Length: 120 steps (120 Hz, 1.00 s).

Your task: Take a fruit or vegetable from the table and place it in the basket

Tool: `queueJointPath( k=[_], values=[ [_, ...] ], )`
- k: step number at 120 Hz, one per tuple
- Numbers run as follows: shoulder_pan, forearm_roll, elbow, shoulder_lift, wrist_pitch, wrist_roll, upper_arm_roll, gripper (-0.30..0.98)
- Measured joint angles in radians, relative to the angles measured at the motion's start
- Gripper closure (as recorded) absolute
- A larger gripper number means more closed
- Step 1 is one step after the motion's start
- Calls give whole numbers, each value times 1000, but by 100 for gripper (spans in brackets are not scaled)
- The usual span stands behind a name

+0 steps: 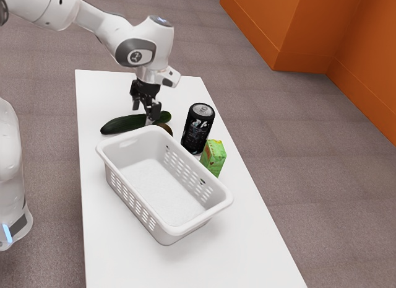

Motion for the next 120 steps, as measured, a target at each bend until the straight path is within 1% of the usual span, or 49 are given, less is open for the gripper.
queueJointPath(
  k=[50, 58, 76, 83, 87, 101, 120],
  values=[
    [0, 0, -12, 27, 37, 2, 3, 1],
    [0, 0, -13, 27, 40, 2, 4, 7],
    [0, 1, -14, 26, 44, 2, 5, 36],
    [0, 2, -14, 26, 45, 1, 5, 42],
    [0, 3, -14, 26, 46, 1, 5, 44],
    [0, 6, -14, 21, 46, -3, 5, 45],
    [0, 9, 20, -32, 12, -5, 0, 46]
  ],
)
